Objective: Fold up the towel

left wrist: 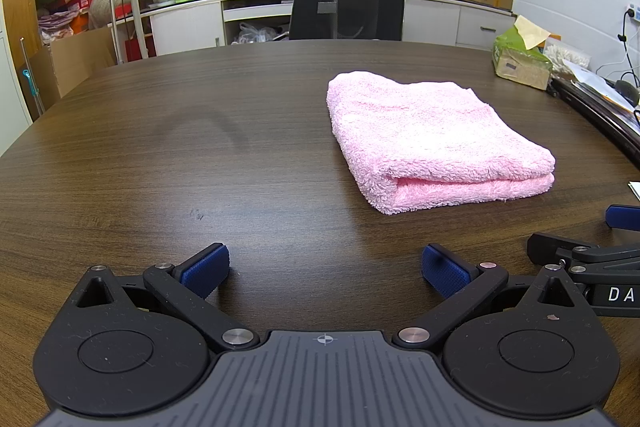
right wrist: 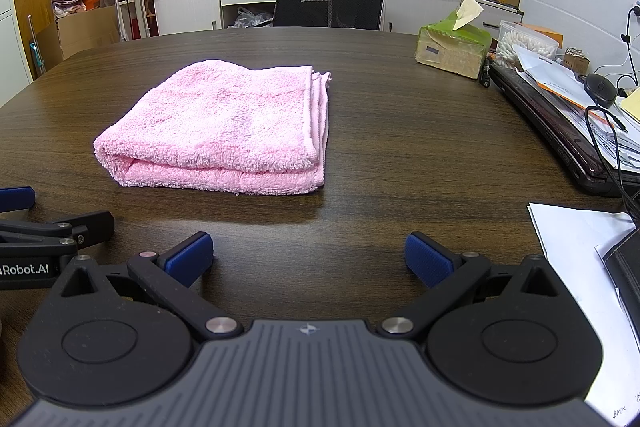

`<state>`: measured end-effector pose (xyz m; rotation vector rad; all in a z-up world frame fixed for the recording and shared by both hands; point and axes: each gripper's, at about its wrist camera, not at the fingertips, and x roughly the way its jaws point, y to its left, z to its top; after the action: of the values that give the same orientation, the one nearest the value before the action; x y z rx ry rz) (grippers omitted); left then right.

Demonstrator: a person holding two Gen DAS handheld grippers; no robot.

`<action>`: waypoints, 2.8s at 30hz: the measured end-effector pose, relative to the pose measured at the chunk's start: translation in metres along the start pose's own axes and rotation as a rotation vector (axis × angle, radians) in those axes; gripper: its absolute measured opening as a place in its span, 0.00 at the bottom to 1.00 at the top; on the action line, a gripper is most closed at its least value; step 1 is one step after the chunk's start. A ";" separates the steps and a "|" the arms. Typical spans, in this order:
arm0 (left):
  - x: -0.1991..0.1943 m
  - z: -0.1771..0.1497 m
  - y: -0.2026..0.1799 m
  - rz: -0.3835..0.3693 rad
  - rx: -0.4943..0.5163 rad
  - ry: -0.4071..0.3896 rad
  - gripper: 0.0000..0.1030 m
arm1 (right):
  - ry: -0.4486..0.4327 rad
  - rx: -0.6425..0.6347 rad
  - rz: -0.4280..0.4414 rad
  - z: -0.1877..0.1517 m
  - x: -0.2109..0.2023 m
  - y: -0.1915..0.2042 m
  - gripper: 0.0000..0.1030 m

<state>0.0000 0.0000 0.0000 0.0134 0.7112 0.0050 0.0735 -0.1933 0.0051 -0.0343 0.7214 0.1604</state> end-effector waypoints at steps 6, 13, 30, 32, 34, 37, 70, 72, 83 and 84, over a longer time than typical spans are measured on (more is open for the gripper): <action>0.000 0.000 0.000 0.000 0.000 0.000 1.00 | 0.000 0.000 0.000 0.000 0.000 0.000 1.00; 0.001 0.000 -0.001 0.000 -0.001 0.000 1.00 | 0.000 0.000 0.000 0.000 0.000 0.000 1.00; 0.002 0.001 0.015 0.012 -0.019 -0.002 1.00 | 0.000 -0.002 0.002 0.000 0.001 -0.004 1.00; 0.003 0.005 0.024 0.020 -0.033 -0.003 1.00 | -0.003 0.009 -0.019 0.000 0.000 -0.006 1.00; 0.003 0.008 0.045 0.029 -0.071 -0.005 1.00 | -0.007 0.017 -0.048 0.001 0.000 -0.010 1.00; 0.002 0.011 0.071 0.039 -0.112 -0.001 1.00 | -0.003 0.041 -0.075 0.002 0.001 -0.020 1.00; 0.015 0.015 0.175 0.134 -0.169 -0.028 1.00 | -0.005 0.080 -0.098 0.007 0.014 -0.089 1.00; 0.016 0.015 0.172 0.144 -0.150 -0.018 1.00 | -0.006 0.079 -0.098 0.007 0.014 -0.088 1.00; 0.015 0.014 0.171 0.163 -0.144 -0.009 1.00 | -0.007 0.079 -0.097 0.007 0.015 -0.089 1.00; 0.015 0.013 0.171 0.170 -0.149 -0.008 1.00 | -0.007 0.079 -0.097 0.007 0.015 -0.089 1.00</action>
<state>0.0198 0.1713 0.0030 -0.0685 0.6981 0.2206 0.1033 -0.2788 -0.0012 0.0066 0.7169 0.0394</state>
